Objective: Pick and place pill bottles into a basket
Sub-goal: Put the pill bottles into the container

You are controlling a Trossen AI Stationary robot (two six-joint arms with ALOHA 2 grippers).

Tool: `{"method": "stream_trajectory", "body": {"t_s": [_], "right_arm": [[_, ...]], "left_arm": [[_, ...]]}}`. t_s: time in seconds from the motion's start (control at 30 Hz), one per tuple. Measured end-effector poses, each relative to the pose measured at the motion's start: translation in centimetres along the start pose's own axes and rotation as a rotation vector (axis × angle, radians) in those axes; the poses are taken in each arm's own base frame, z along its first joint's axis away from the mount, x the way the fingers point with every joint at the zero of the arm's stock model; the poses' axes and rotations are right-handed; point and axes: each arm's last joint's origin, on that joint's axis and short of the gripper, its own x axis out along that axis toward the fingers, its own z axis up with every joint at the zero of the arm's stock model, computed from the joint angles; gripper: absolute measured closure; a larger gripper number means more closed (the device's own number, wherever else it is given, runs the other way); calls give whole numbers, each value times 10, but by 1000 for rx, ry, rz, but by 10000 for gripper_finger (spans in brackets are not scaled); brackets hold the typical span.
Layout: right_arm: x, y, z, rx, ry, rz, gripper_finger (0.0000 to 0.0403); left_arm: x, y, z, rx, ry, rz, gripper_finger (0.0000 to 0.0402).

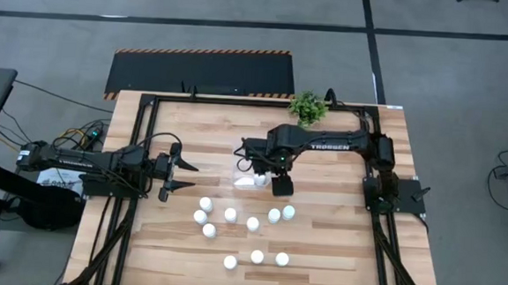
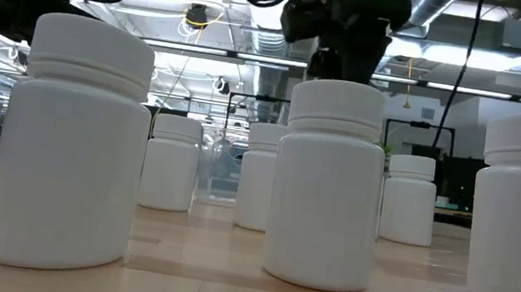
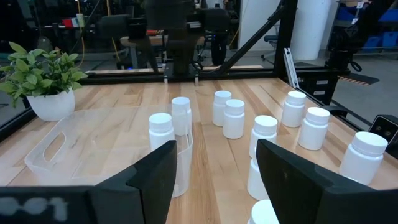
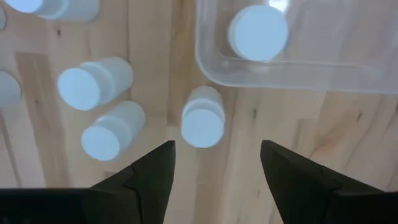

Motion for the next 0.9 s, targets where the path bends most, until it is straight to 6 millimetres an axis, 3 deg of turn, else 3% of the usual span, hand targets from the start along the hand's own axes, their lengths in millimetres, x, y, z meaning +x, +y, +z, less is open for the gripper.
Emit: {"method": "stream_trajectory", "body": {"t_s": [0.37, 0.57, 0.9], "right_arm": [[0, 10, 1, 6, 2, 2, 173], [-2, 15, -21, 31, -15, 1, 173], [-9, 20, -59, 155, -232, -44, 173]], "left_arm": [[0, 0, 0, -19, 0, 0, 191], [0, 0, 0, -30, -3, 0, 191], [0, -1, 1, -5, -10, -25, 191]]}}
